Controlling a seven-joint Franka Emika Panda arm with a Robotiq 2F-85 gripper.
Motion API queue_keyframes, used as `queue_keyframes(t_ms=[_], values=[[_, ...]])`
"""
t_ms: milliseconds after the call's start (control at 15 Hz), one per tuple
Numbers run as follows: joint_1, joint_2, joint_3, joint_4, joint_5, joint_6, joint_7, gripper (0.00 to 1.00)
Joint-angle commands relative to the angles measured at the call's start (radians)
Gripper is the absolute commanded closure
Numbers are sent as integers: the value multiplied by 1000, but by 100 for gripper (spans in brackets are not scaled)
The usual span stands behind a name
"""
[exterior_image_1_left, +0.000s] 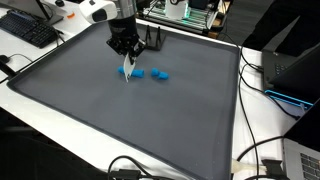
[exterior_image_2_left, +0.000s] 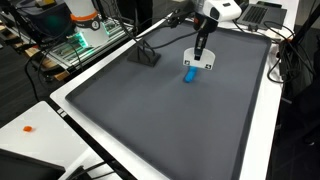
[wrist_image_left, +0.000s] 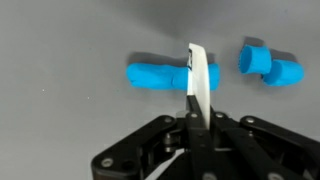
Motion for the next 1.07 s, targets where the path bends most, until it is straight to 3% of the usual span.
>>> queue_keyframes(t_ms=[0, 1000], values=[[-5, 37, 1, 22, -19, 12, -14, 99], [-10, 83, 7, 19, -6, 17, -24, 99]])
